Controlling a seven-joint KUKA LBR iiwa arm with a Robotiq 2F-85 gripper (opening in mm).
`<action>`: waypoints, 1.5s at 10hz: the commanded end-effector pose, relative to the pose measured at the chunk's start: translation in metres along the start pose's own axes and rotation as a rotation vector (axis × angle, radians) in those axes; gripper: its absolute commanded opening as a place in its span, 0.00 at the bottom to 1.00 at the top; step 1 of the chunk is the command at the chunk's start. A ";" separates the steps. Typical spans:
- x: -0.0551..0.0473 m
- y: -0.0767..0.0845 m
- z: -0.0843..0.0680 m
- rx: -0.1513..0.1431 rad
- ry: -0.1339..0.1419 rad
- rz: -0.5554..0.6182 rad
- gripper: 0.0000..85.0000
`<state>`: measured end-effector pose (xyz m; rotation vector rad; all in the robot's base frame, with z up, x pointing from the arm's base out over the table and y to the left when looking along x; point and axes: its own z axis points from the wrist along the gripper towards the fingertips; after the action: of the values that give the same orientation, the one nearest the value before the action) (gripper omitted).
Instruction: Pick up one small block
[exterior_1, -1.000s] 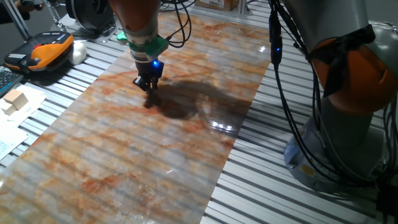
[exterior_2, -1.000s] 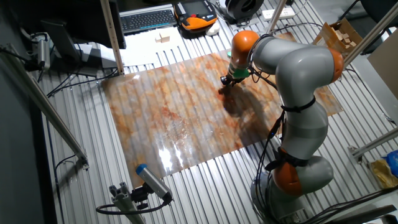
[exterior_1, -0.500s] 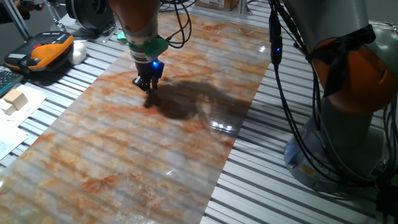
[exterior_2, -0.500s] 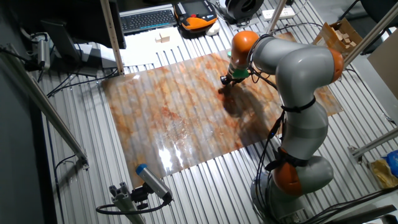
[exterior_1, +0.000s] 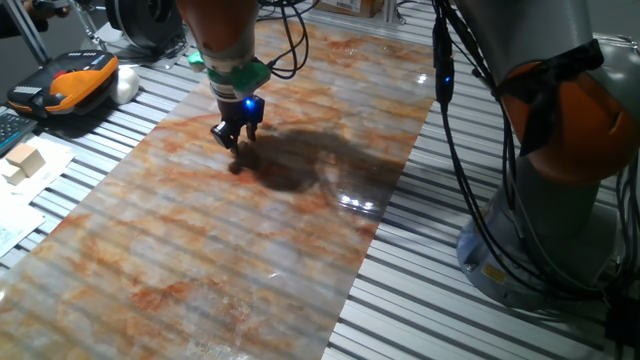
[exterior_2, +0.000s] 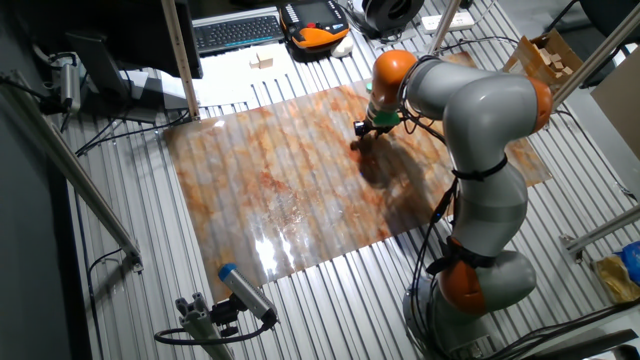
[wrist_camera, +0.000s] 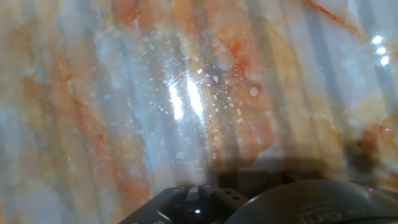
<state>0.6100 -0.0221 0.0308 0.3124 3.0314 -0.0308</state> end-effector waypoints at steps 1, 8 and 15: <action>0.000 0.000 0.000 0.001 0.000 0.000 0.60; 0.000 0.000 0.002 0.002 0.004 0.006 0.40; 0.000 -0.002 0.002 0.012 0.005 0.017 0.40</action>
<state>0.6100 -0.0238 0.0288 0.3447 3.0326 -0.0509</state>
